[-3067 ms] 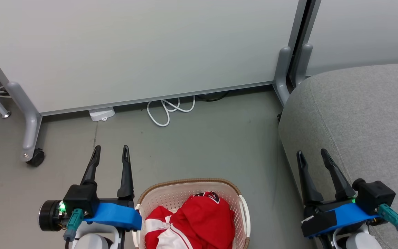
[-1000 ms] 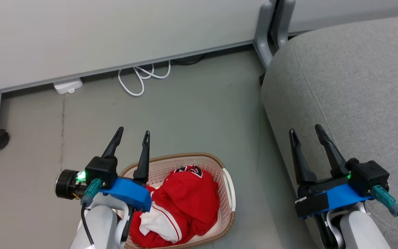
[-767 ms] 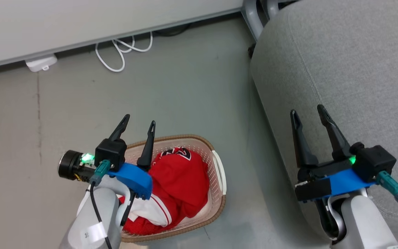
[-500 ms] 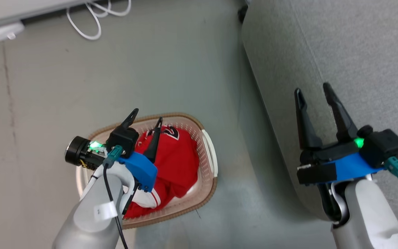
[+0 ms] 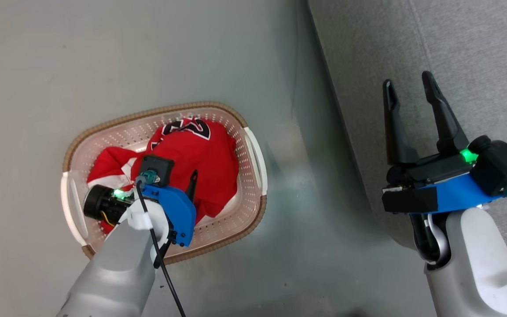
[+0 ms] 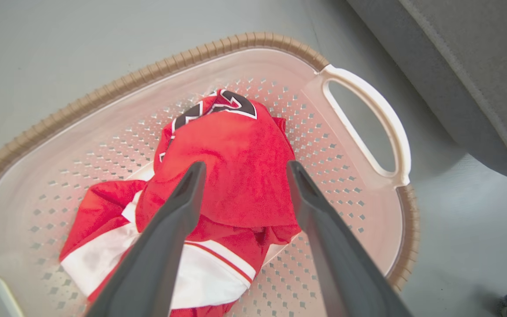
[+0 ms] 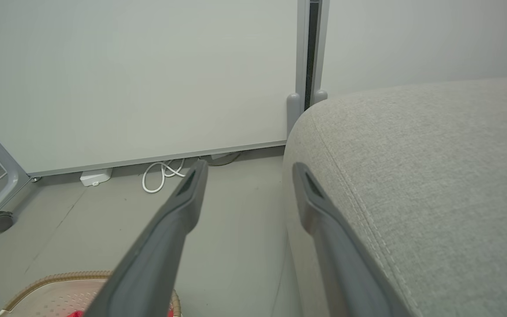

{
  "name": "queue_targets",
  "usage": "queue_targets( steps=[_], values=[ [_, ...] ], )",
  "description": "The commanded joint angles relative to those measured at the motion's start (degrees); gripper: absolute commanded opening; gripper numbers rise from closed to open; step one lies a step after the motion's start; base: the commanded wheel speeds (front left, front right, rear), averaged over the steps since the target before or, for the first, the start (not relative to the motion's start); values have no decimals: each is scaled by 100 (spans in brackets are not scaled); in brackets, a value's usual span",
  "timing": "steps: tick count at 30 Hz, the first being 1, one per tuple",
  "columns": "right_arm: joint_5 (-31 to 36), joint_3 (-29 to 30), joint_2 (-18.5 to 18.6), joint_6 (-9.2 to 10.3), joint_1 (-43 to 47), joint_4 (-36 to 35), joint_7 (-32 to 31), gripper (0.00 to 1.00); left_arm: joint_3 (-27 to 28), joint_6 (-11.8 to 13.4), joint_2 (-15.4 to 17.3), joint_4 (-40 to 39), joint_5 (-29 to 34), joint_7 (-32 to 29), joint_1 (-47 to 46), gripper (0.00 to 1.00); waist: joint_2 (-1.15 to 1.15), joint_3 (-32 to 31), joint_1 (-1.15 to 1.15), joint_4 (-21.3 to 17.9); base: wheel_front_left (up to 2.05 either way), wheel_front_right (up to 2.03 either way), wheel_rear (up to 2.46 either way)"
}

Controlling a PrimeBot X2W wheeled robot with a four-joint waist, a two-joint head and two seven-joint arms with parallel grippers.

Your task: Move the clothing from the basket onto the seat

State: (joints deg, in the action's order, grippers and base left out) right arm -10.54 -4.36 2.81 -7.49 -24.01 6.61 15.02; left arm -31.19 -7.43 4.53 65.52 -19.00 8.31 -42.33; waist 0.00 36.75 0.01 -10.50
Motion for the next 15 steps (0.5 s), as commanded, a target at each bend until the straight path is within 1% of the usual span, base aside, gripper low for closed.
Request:
queue_targets(
  steps=[1, 5, 6, 9, 15],
  values=[
    [23, 14, 15, -1, -112, -34, 24, 100, -31, -2, -1, 26, -89, -61, -88, 100, 0, 131, -1, -10, 0, 0, 0],
    [43, 39, 14, -1, -203, -121, 24, 100, -145, -3, 4, 188, -662, -582, -201, 100, 0, 347, -1, 7, 0, 0, 0],
    [50, 32, 14, -1, -251, -161, 24, 100, -153, -3, 10, 201, -939, -764, -243, 100, 0, 450, -1, 12, 0, 0, 0],
    [47, 3, 14, -1, -338, -235, 24, 100, -201, -3, 97, 201, -1251, -942, -326, 100, 0, 618, -1, 3, 0, 0, 0],
    [54, -31, 14, -1, -479, -409, 24, 100, -176, -3, 243, 255, -1767, -1097, -516, 100, 0, 961, -1, -29, 0, 0, 0]
  ],
)
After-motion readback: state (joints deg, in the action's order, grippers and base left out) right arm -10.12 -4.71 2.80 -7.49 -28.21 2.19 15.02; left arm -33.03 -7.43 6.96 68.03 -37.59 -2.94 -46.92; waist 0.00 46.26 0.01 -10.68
